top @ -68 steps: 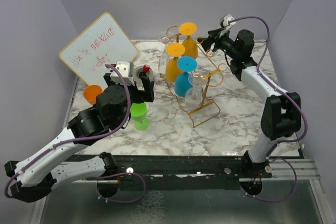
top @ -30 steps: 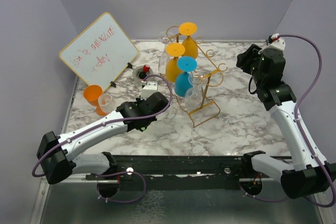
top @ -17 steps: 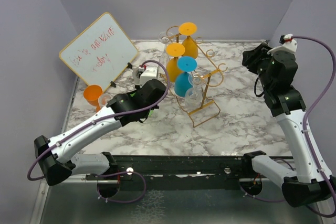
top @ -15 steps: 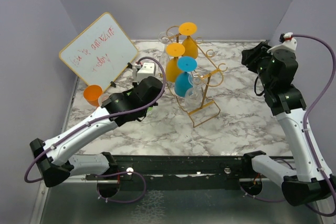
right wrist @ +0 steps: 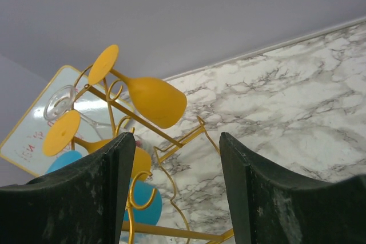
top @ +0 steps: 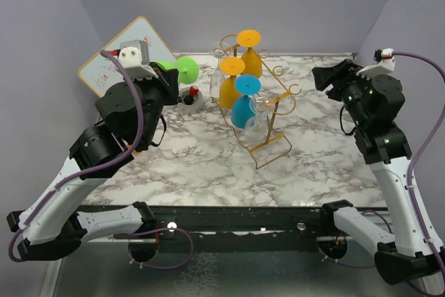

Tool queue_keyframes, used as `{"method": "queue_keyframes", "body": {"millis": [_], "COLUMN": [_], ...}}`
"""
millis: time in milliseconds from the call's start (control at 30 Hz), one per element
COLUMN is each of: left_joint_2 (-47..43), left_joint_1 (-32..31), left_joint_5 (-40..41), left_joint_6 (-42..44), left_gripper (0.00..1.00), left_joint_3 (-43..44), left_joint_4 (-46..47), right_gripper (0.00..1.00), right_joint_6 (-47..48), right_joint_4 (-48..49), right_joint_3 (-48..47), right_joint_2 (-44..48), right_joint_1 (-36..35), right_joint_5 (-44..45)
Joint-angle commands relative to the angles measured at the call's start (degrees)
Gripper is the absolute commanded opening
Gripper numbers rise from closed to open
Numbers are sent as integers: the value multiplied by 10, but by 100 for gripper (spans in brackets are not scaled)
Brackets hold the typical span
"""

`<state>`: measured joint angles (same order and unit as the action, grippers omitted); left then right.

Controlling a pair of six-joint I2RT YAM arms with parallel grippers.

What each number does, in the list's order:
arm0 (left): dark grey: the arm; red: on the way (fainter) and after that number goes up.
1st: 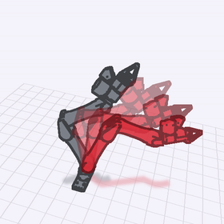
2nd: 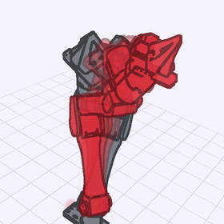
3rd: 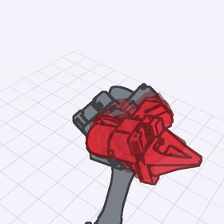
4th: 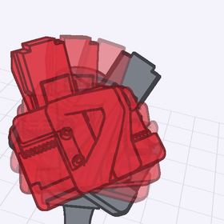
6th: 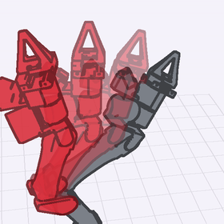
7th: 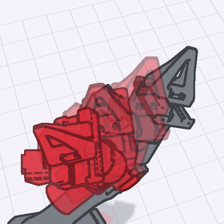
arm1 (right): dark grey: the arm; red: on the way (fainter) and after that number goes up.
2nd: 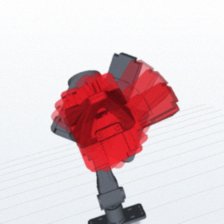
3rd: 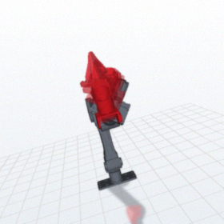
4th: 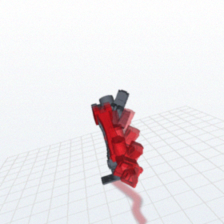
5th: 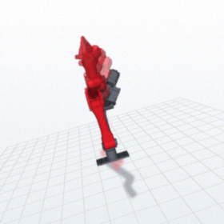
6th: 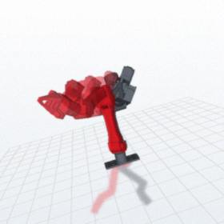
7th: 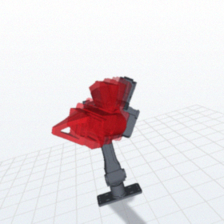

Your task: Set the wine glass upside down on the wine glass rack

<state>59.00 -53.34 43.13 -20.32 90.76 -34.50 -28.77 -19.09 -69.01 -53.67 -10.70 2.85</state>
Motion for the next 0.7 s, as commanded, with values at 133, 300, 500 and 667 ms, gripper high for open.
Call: {"method": "queue_keyframes", "body": {"millis": [133,300,500,667], "left_joint_2": [-8,52,130,197], "left_joint_1": [1,1,1,0], "left_joint_5": [-137,-232,-343,-397], "left_joint_6": [40,14,-6,-24], "left_gripper": [0,0,0,0], "left_joint_3": [-40,-22,-3,32], "left_joint_4": [336,423,513,534], "right_gripper": [66,68,69,69], "right_joint_6": [-50,-104,-228,-308], "right_joint_4": [135,243,356,421], "right_joint_3": [69,105,155,171], "right_joint_2": [68,99,111,108], "right_joint_1": [2,1,1,1], "right_joint_5": [-91,-162,-196,-203]}}
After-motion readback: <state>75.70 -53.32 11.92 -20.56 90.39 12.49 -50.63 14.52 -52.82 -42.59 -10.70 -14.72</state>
